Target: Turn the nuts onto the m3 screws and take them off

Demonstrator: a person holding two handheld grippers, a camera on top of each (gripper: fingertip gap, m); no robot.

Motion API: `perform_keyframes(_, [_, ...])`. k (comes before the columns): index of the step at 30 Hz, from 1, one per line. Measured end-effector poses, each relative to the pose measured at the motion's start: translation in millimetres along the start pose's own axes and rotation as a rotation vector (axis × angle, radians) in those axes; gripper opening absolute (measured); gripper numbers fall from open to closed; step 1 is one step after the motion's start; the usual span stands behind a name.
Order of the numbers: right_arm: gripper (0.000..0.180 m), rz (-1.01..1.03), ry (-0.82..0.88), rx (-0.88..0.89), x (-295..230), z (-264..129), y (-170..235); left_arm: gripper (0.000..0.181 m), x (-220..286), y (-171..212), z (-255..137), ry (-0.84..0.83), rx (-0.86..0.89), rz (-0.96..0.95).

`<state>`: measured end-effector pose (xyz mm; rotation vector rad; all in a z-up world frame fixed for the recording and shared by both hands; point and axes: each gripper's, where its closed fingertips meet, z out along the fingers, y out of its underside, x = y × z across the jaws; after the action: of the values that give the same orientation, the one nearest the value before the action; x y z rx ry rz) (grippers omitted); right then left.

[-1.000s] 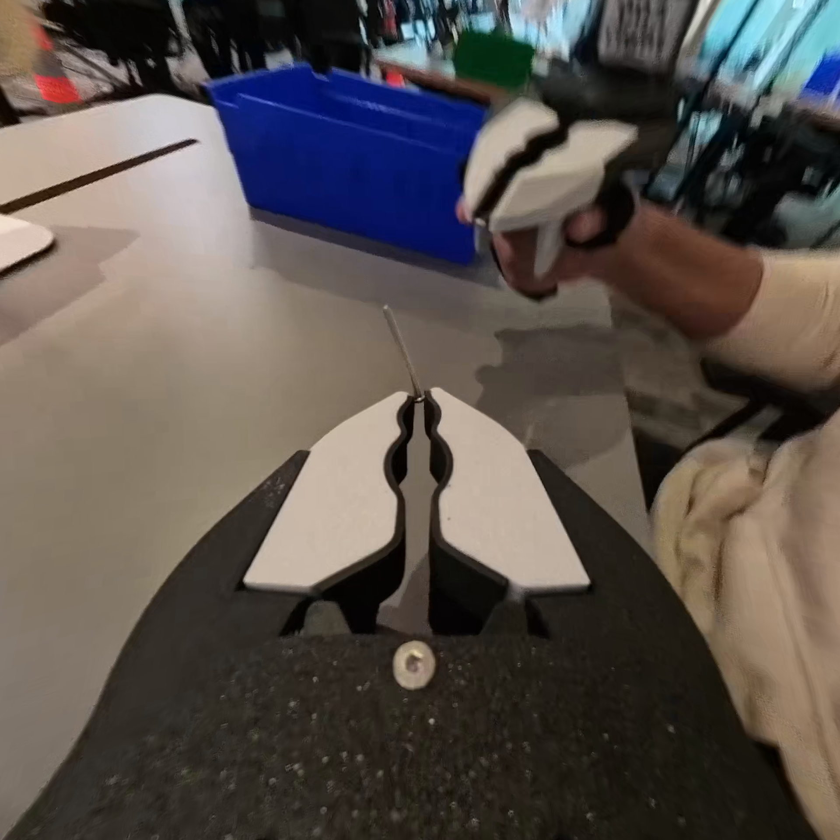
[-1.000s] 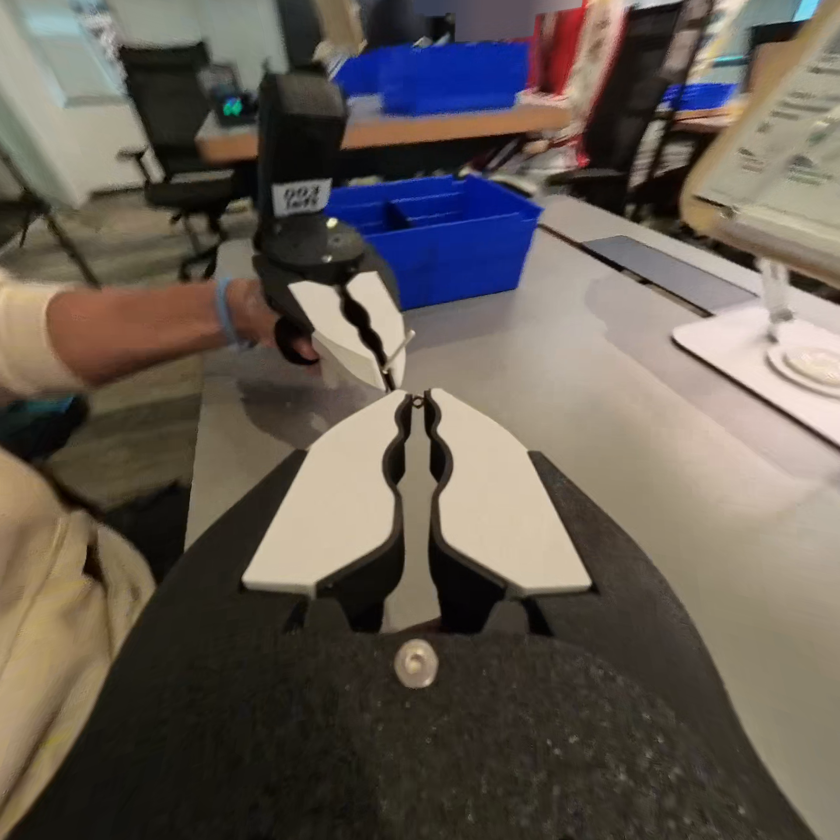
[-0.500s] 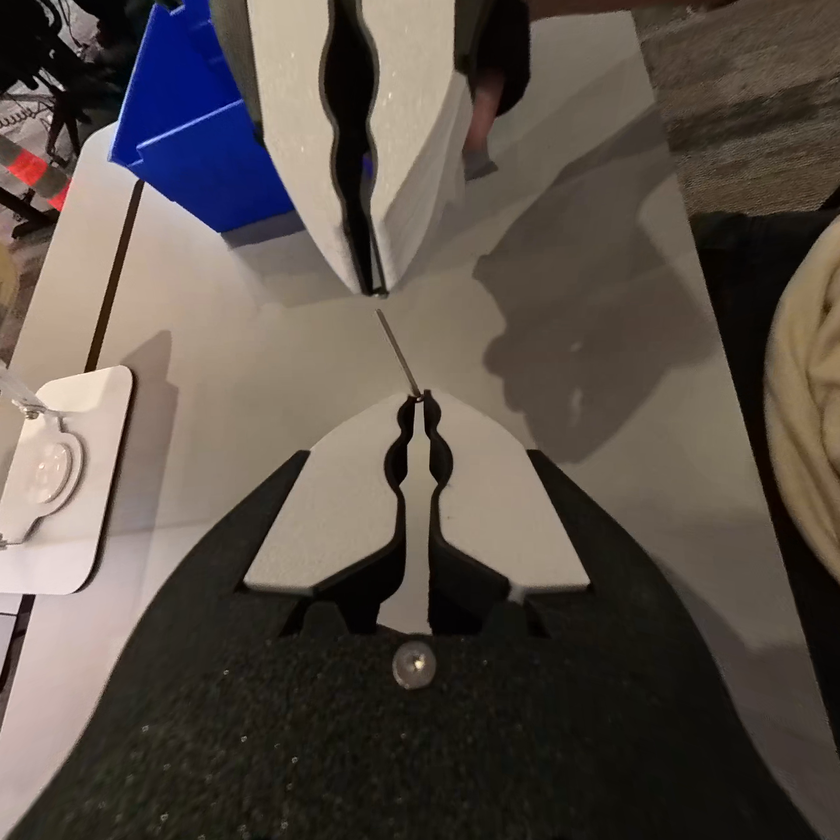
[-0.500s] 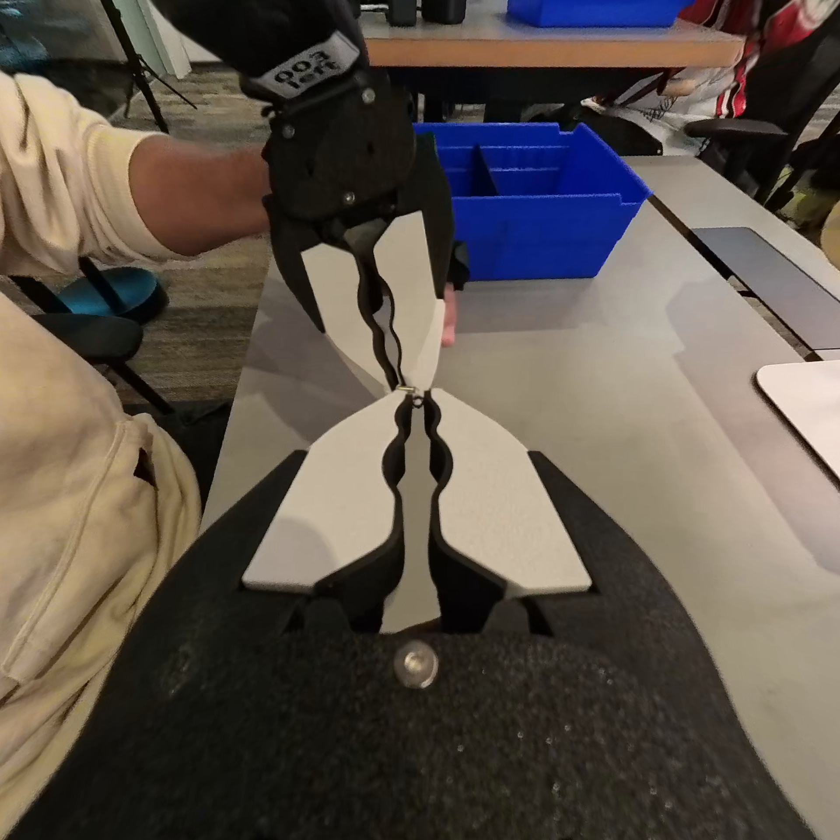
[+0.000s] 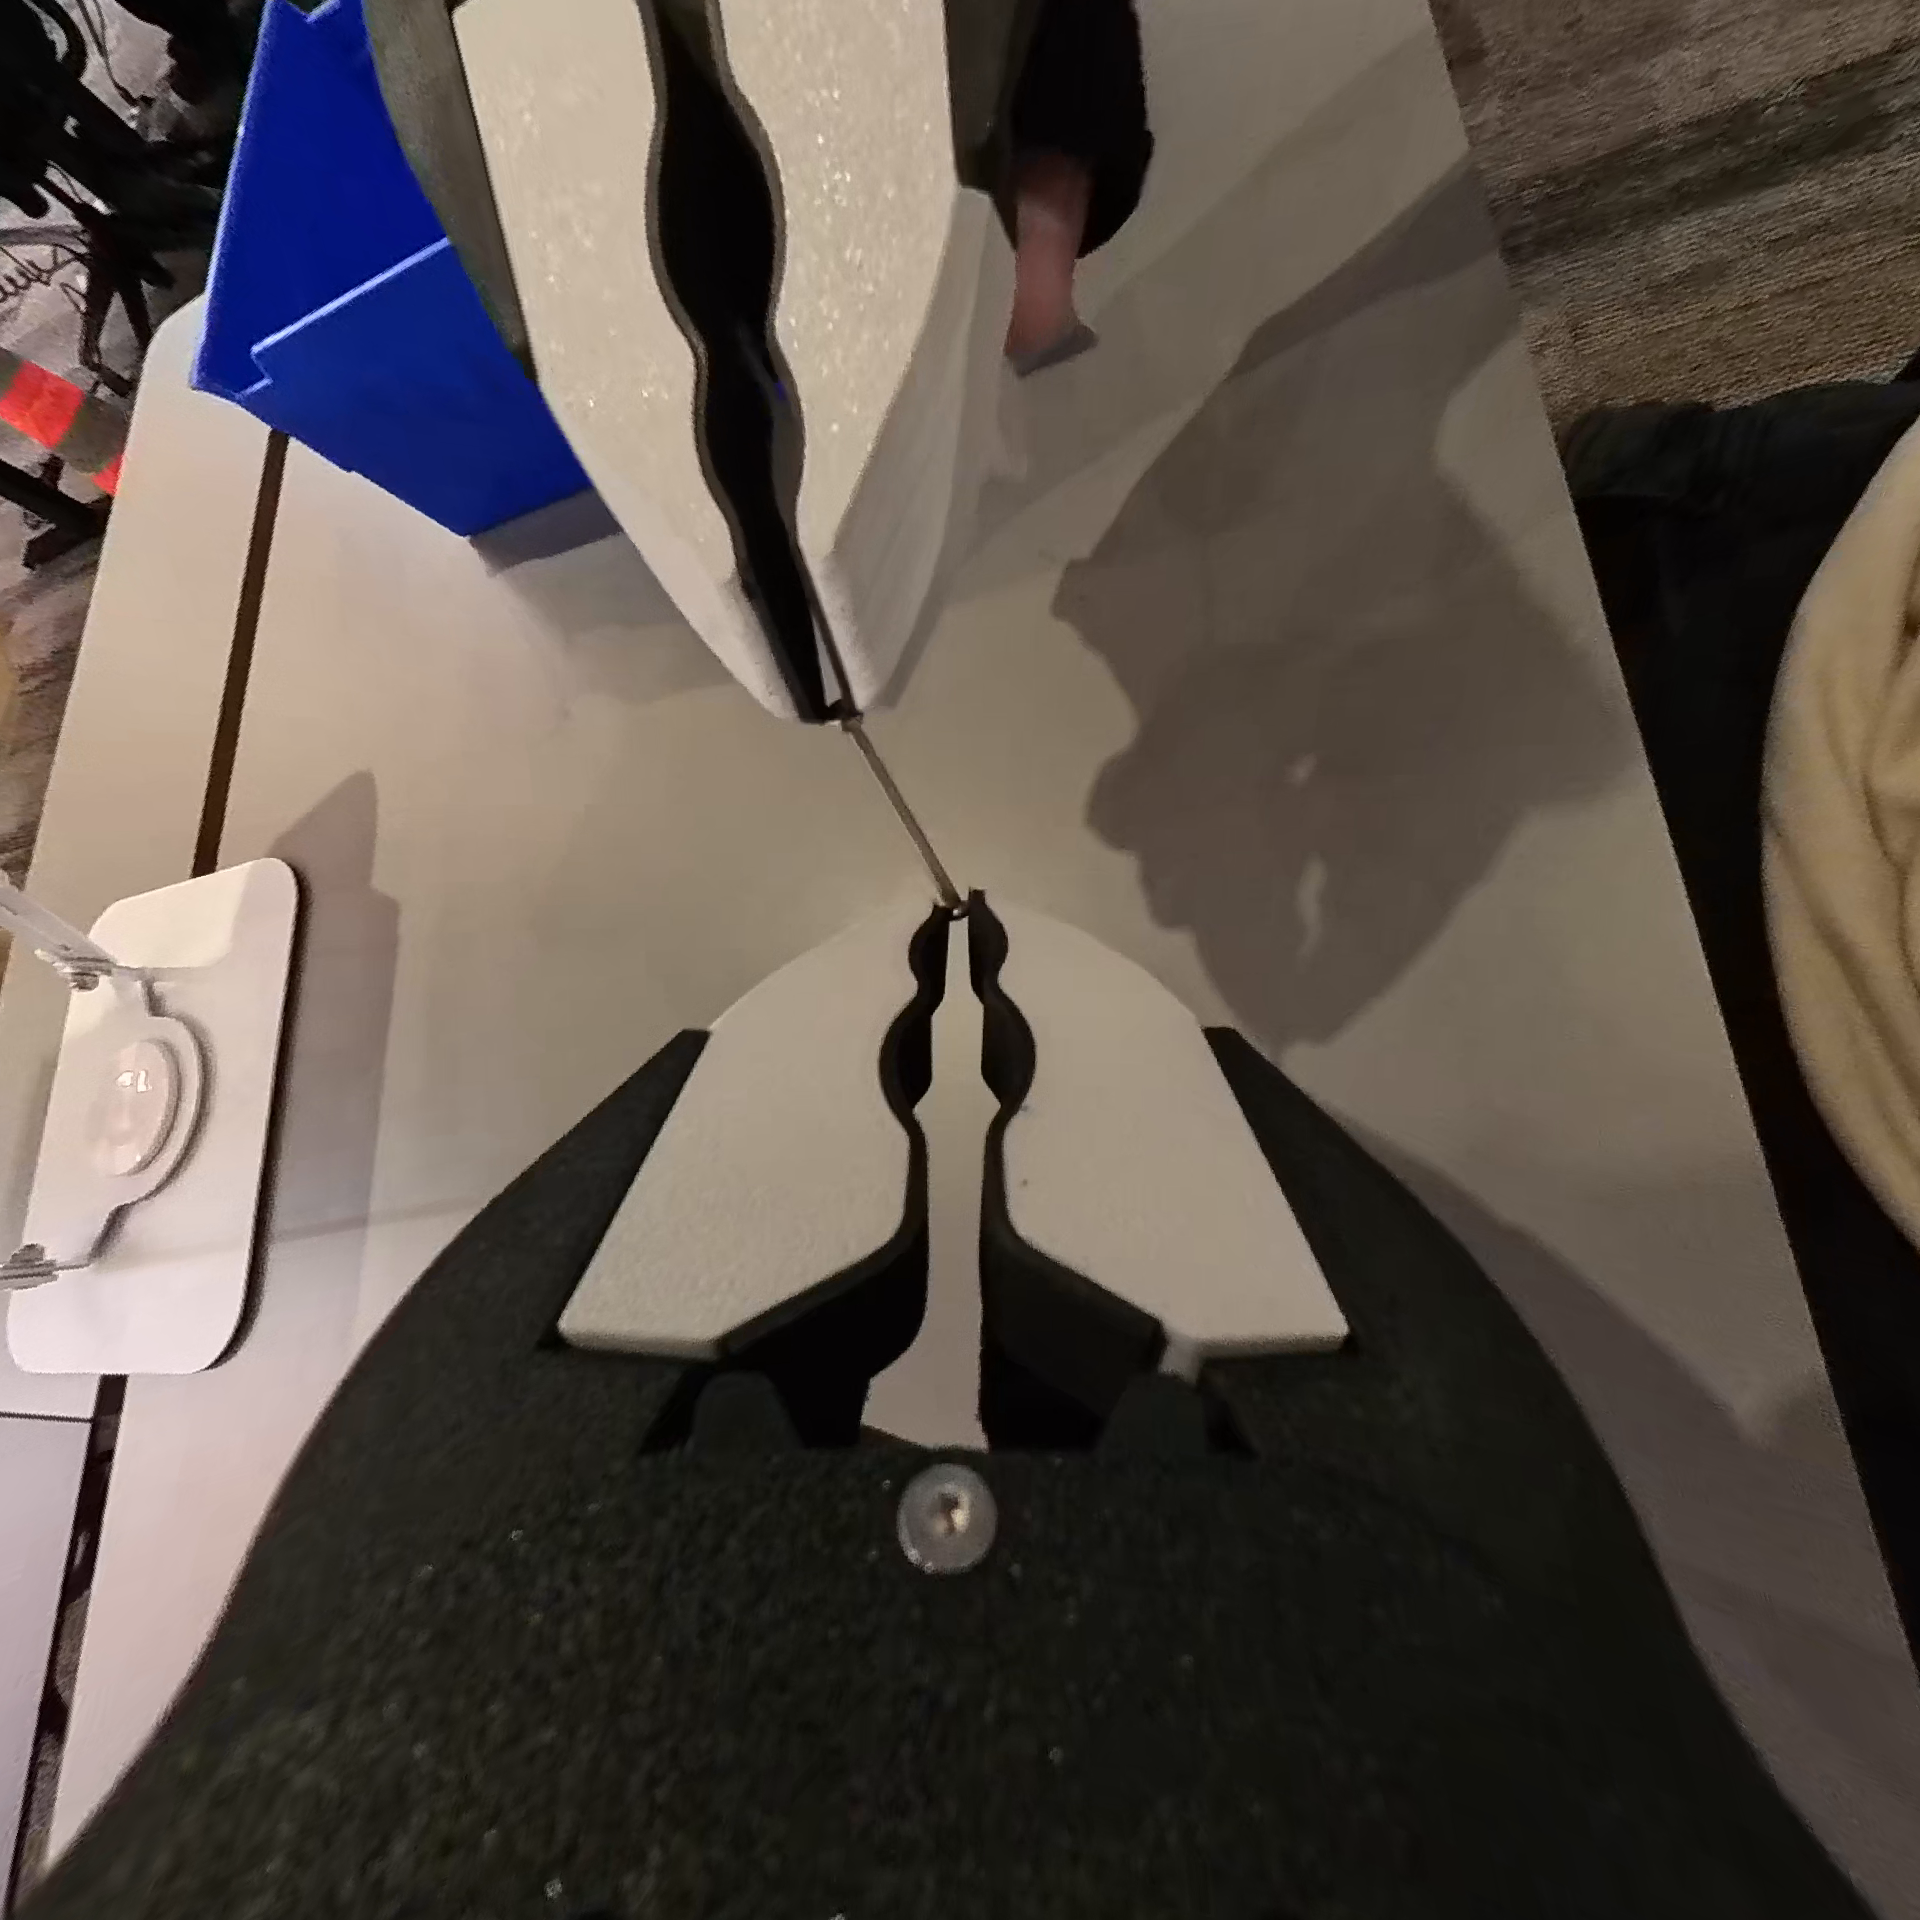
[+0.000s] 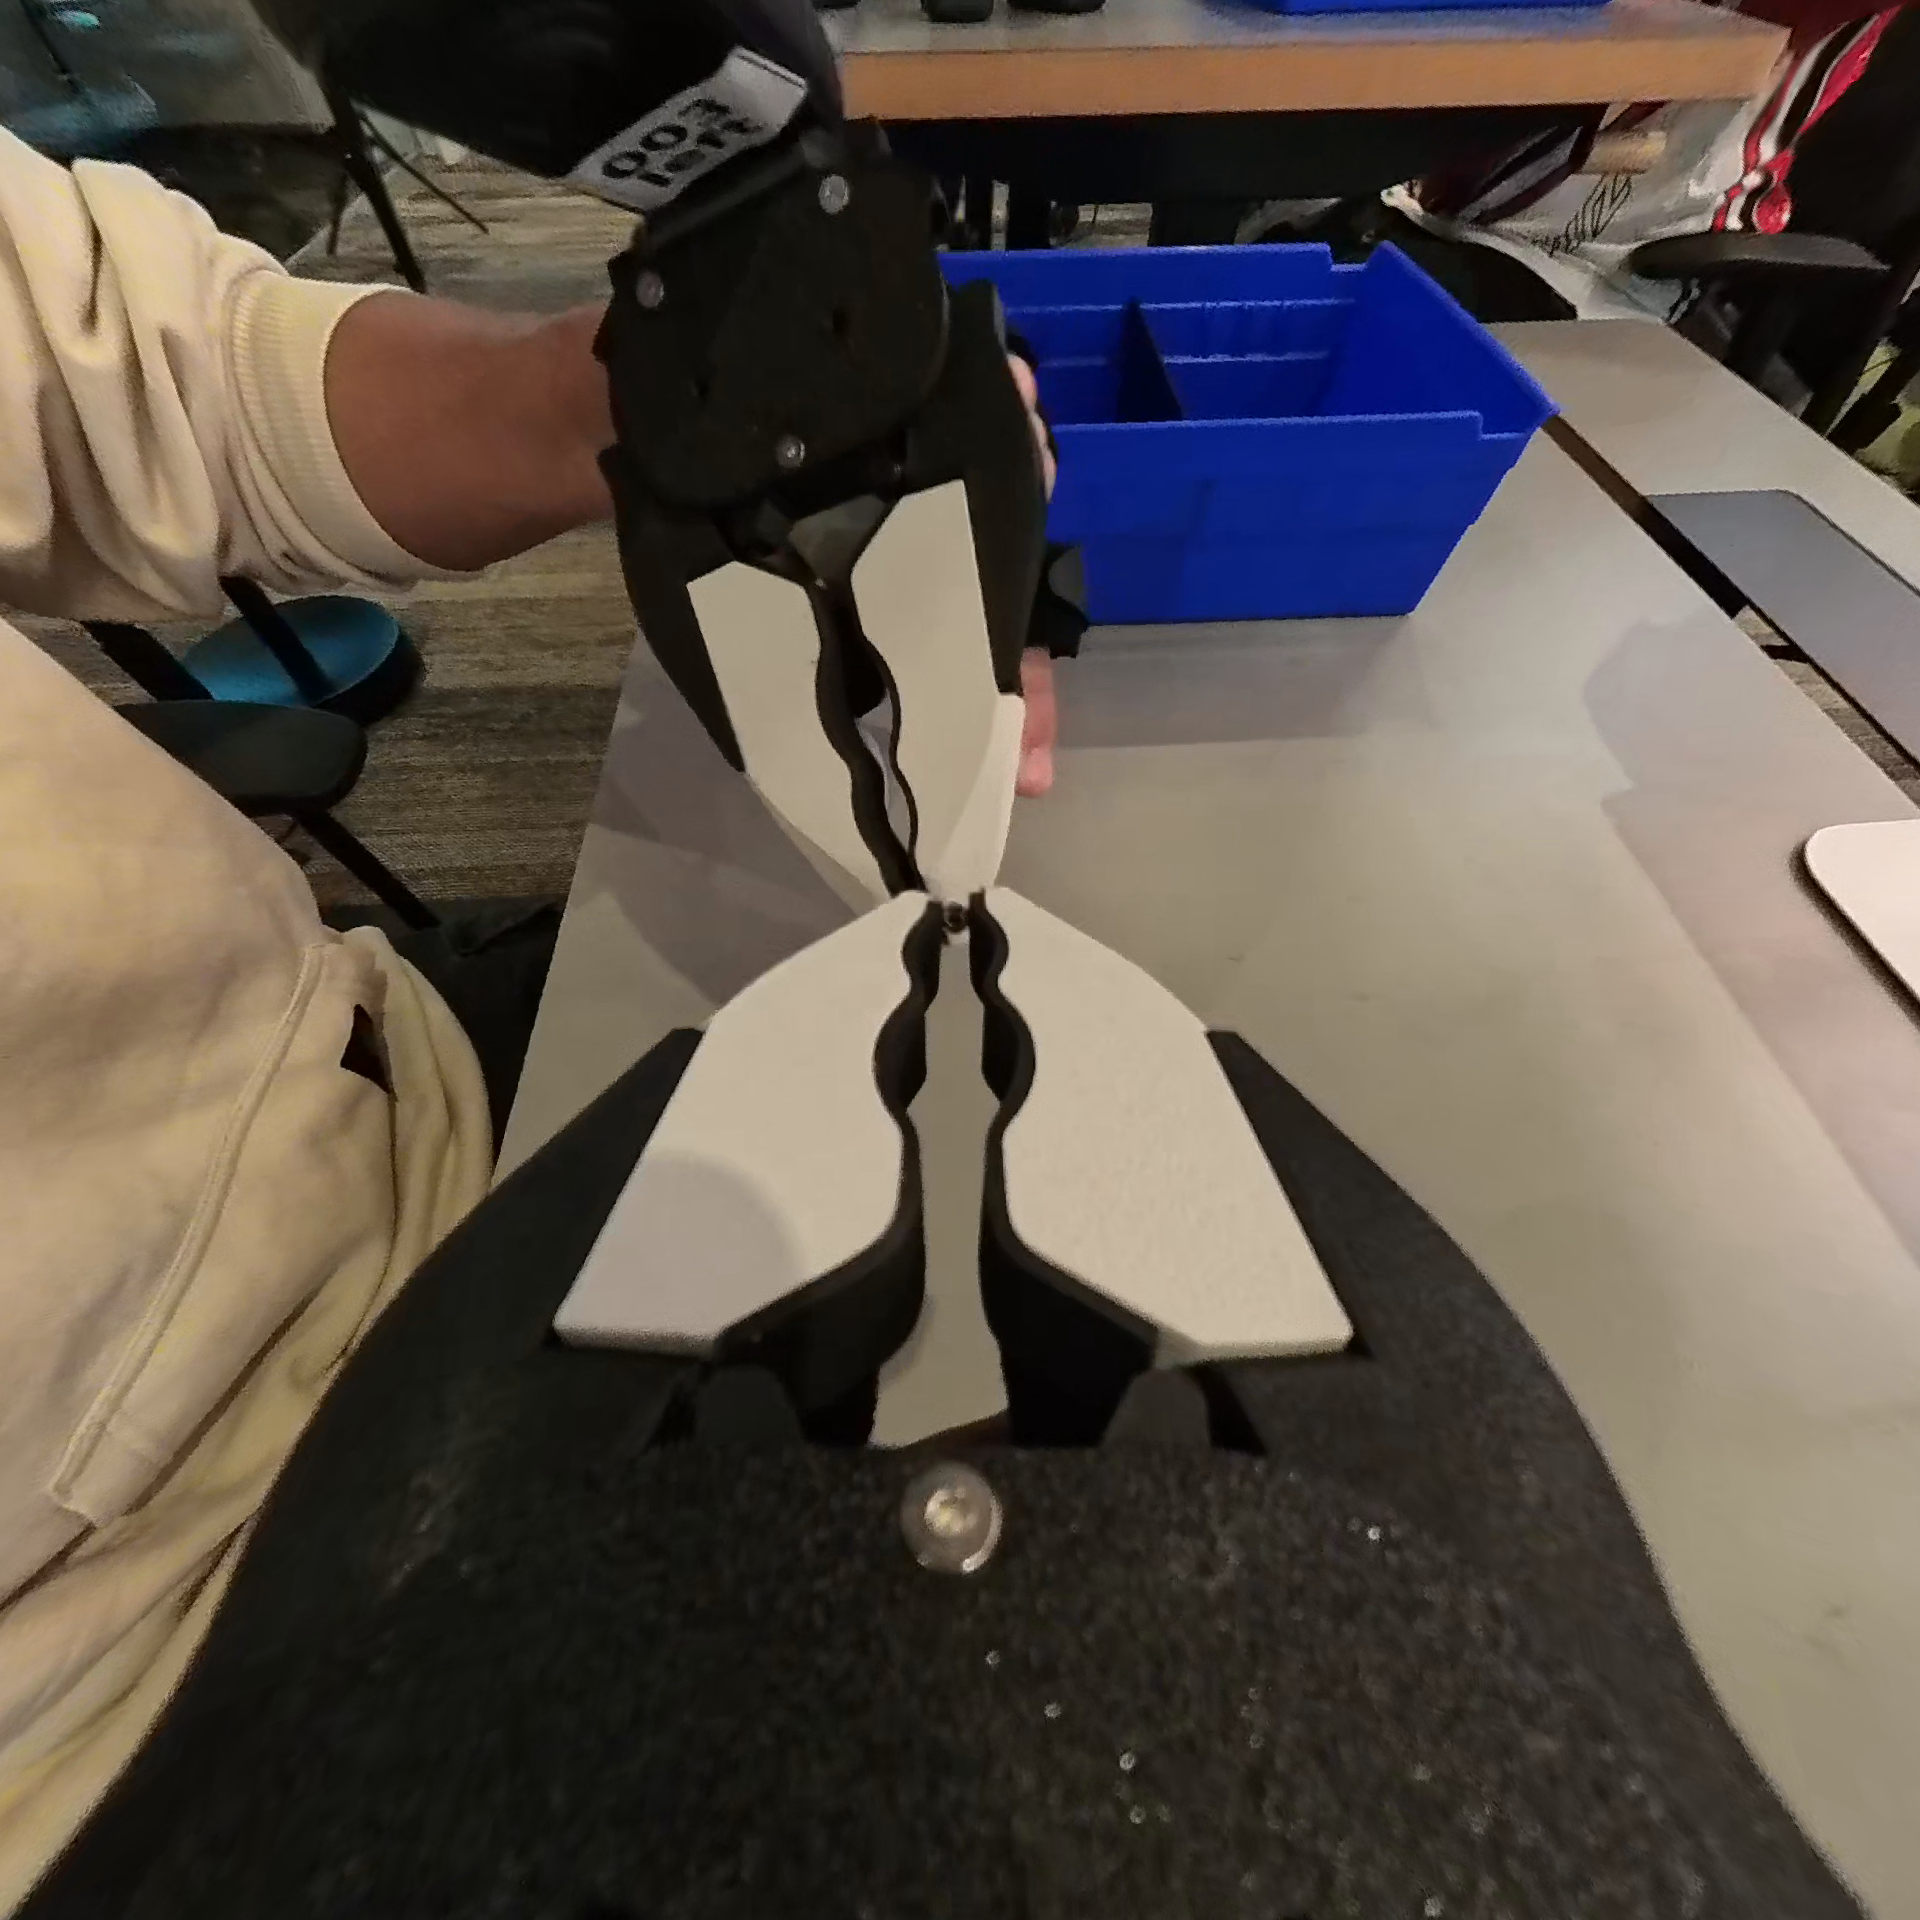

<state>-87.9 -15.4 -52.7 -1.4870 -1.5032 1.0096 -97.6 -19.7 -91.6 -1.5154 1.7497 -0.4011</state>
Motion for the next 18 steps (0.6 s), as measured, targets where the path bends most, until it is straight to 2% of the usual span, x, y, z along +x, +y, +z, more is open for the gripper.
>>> perform_keyframes(9, [0.005,0.024,-0.026,0.015,-4.9,0.2,1.5,0.004,1.4,-0.1,-4.3,-0.014,0.008,-0.002])
perform_keyframes(18, [0.005,0.092,-0.049,0.124,-5.8,-3.9,-1.6,0.004,0.5,-11.7,-14.7,-0.017,0.141,-0.093])
